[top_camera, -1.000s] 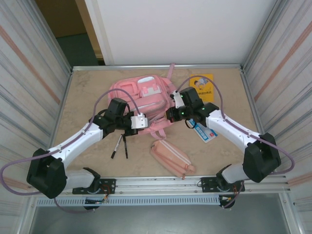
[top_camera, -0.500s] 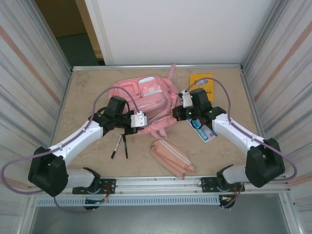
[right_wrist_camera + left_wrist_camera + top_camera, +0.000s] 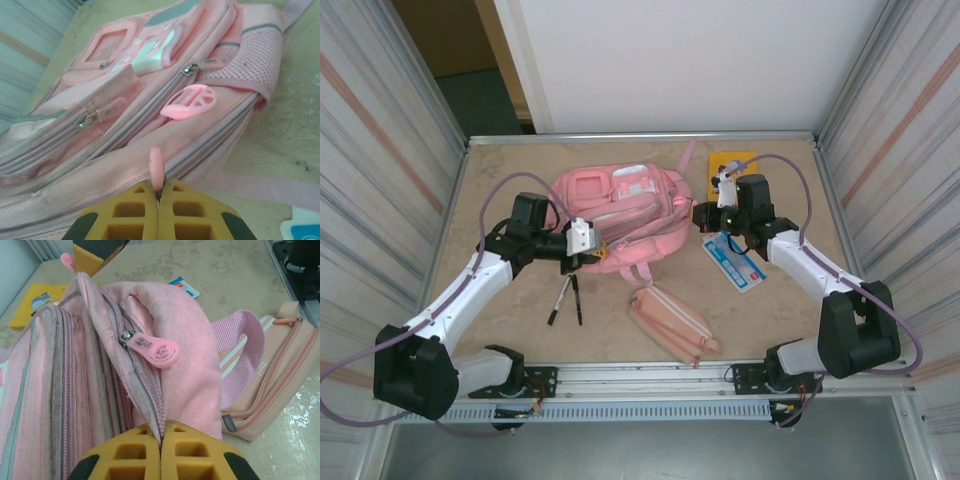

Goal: Pack the student bag

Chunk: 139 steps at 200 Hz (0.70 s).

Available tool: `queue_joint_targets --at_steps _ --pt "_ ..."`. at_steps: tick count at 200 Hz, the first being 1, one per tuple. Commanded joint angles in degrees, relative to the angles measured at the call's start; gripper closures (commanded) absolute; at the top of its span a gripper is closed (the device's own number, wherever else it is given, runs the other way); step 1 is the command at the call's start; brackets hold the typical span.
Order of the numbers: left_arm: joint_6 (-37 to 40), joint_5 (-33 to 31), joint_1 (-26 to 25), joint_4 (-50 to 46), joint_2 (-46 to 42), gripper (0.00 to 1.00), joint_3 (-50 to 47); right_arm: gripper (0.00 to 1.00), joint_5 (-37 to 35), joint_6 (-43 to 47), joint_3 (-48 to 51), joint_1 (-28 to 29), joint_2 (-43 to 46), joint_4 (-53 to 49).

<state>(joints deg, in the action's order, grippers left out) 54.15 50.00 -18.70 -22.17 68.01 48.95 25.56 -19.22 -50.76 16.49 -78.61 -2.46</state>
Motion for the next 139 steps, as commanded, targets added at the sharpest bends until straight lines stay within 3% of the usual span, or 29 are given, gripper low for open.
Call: queue_joint_targets --at_steps 1,27,71,139 --pt "-0.5 10.5 1.7 5.3 -2.3 1.0 -0.4 1.0 -3.3 1.9 0.4 -1.7 2.2 4.1" --pt "-0.9 18.6 1.8 4.1 -3.4 1.0 1.9 1.0 0.4 0.3 -0.1 -4.3 -1.0 5.7" --pt "-3.6 20.7 1.8 9.3 -6.0 1.0 1.1 1.0 4.5 0.5 -2.5 -7.1 -6.7 7.0" --pt "-3.1 25.1 2.0 7.9 -4.0 1.0 6.1 0.96 11.8 -5.1 -4.6 -9.6 -17.1 13.1"
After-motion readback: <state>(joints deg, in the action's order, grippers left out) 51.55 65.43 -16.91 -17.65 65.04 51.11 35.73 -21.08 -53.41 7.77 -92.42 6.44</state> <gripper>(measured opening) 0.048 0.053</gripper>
